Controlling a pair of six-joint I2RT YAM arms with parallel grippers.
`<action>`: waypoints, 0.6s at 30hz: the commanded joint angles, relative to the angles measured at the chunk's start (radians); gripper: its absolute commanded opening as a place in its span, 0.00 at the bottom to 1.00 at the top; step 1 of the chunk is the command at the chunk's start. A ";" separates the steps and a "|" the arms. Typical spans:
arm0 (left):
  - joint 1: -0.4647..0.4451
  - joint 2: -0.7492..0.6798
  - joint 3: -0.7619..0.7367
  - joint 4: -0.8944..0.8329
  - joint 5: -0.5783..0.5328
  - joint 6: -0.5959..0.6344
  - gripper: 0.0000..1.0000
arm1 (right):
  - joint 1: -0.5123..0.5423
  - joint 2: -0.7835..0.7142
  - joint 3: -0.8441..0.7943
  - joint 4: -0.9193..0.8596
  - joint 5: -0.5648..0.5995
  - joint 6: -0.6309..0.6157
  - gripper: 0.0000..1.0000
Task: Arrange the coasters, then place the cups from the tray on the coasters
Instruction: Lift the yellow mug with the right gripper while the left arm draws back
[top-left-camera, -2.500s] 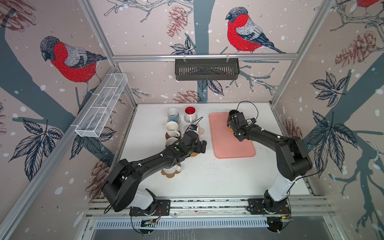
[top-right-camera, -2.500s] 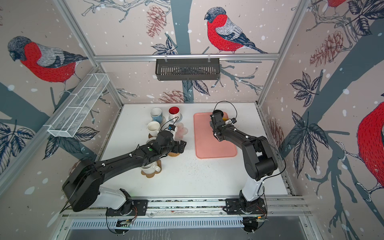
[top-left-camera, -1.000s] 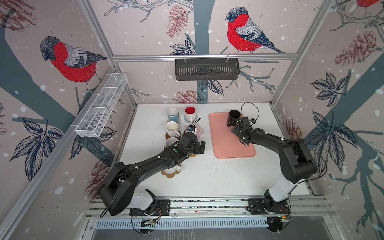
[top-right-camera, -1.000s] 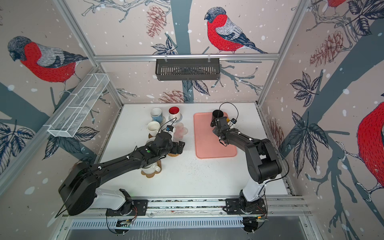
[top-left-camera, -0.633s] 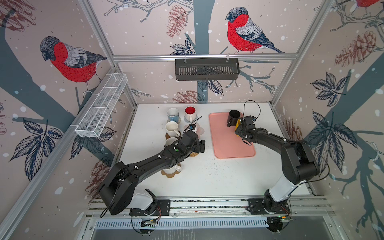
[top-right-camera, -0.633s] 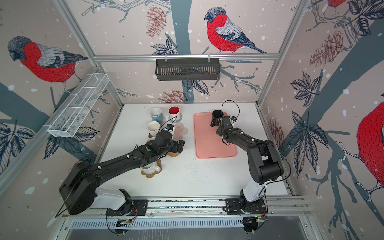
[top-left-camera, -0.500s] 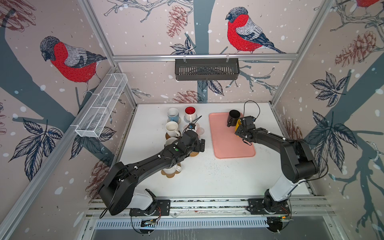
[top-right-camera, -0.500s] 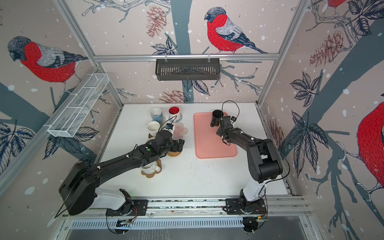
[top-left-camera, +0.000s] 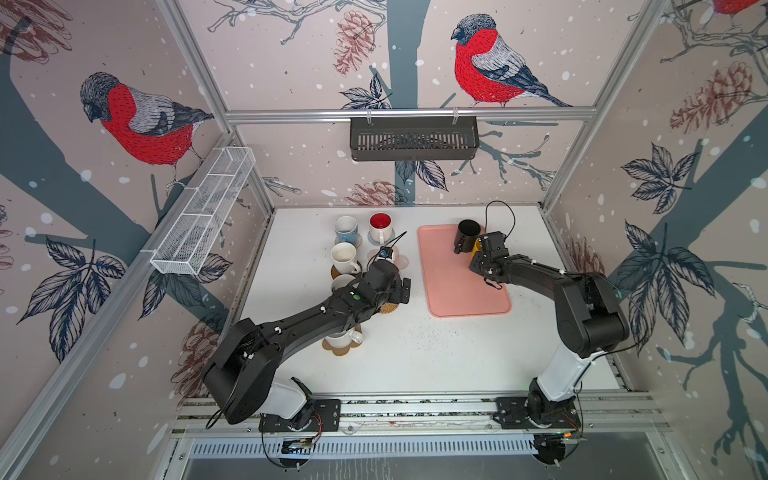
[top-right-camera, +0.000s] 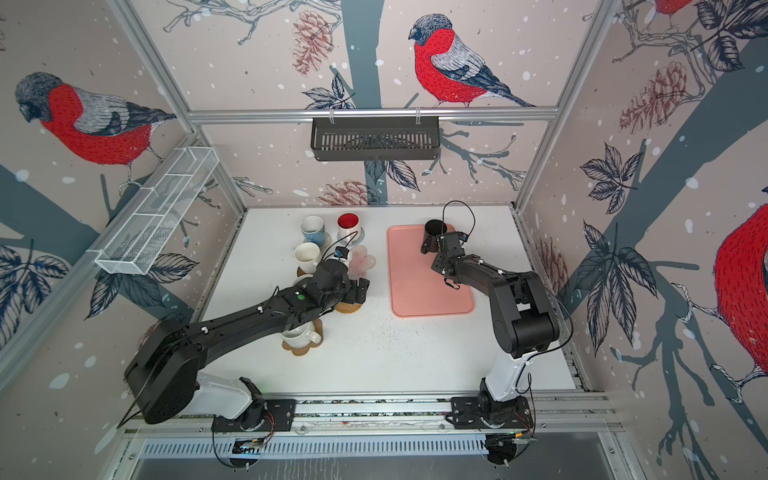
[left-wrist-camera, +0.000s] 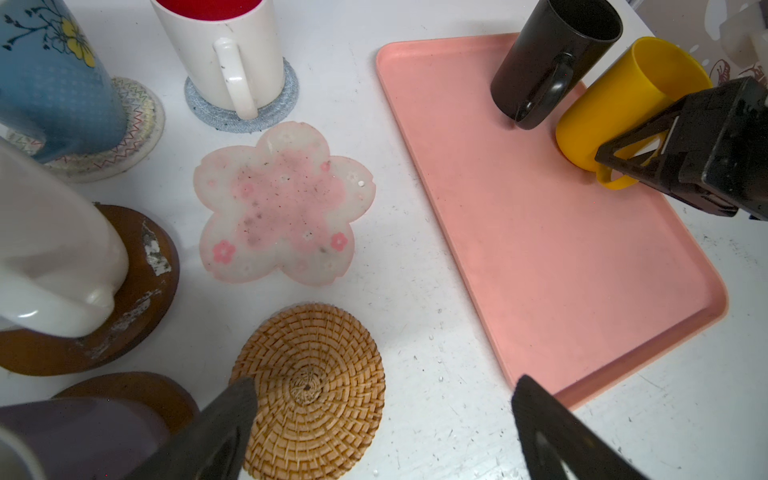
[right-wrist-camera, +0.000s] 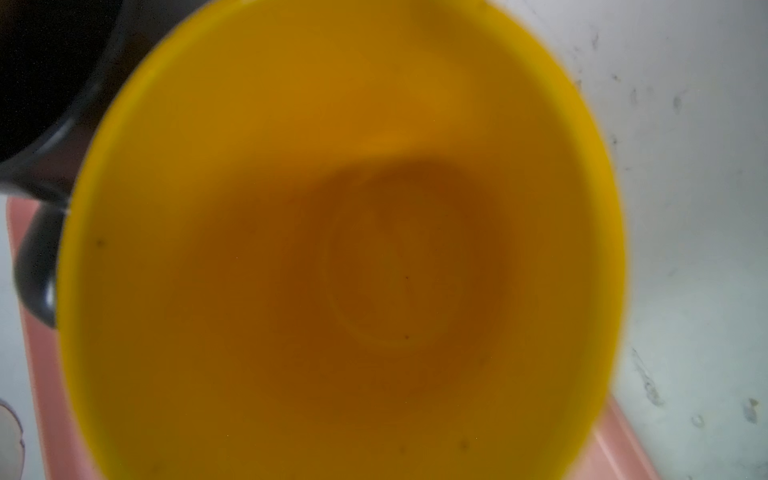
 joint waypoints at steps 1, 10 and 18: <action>-0.001 0.002 0.011 0.006 -0.011 0.016 0.96 | 0.000 0.003 0.010 0.008 0.006 -0.014 0.37; -0.001 -0.045 0.002 -0.016 -0.011 0.001 0.96 | -0.002 -0.006 -0.003 0.012 -0.010 -0.023 0.14; -0.001 -0.113 0.003 -0.056 -0.015 -0.019 0.96 | -0.001 -0.081 -0.049 0.019 -0.028 -0.053 0.03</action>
